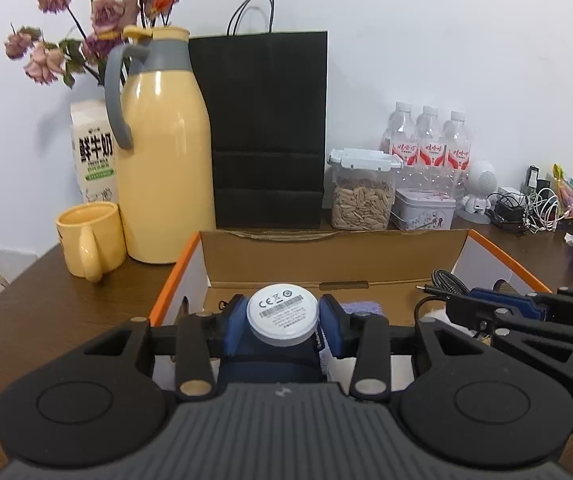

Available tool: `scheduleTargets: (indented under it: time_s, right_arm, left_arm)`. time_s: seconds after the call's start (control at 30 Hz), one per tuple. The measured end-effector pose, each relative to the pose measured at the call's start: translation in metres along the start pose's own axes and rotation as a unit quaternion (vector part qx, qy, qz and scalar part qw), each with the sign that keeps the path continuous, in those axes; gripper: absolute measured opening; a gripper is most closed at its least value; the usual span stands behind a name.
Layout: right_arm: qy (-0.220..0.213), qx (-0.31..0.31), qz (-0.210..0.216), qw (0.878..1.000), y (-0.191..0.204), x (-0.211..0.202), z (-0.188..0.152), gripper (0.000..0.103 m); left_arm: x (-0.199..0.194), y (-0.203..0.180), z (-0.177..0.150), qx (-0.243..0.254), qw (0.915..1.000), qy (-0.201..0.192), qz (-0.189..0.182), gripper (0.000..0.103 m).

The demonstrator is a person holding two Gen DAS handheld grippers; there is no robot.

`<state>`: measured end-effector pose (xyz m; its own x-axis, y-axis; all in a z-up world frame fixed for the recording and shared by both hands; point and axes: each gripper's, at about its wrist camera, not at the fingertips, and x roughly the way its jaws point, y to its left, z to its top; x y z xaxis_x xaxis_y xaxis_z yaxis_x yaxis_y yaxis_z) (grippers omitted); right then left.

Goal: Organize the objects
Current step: 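Carry the round tin and black cable into the box and release both, then move both tools back to the table toward the red rose and yellow block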

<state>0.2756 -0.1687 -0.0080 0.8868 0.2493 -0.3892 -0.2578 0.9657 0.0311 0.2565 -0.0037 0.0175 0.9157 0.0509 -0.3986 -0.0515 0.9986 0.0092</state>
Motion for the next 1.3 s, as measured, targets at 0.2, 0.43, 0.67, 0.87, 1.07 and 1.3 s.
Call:
scheduleTargets:
  time_s: [0.2, 0.43, 0.67, 0.87, 1.07, 1.3]
  right_arm:
    - [-0.010, 0.008, -0.015, 1.000, 0.000, -0.008, 0.000, 0.043]
    - [-0.026, 0.032, -0.049, 0.998, -0.013, -0.017, 0.001, 0.082]
    - [-0.030, 0.042, -0.056, 0.997, -0.020, -0.025, 0.000, 0.103]
    - [-0.040, 0.029, -0.046, 0.998, -0.017, -0.042, 0.002, 0.103]
    - [-0.051, 0.012, -0.033, 0.998, -0.009, -0.073, 0.010, 0.103]
    - [-0.049, 0.004, -0.022, 0.999, 0.000, -0.114, 0.005, 0.103]
  left_arm:
    - [-0.014, -0.002, 0.000, 0.003, 0.9994, -0.032, 0.015, 0.085]
    - [-0.025, 0.005, 0.003, -0.020, 0.9982, -0.051, 0.024, 0.103]
    - [-0.032, 0.010, 0.002, -0.026, 0.9977, -0.058, 0.024, 0.103]
    - [-0.044, 0.011, 0.003, -0.028, 0.9971, -0.066, 0.023, 0.103]
    - [-0.070, 0.016, 0.010, -0.037, 0.9961, -0.077, 0.018, 0.103]
    - [-0.106, 0.021, 0.007, -0.029, 0.9967, -0.075, 0.011, 0.103]
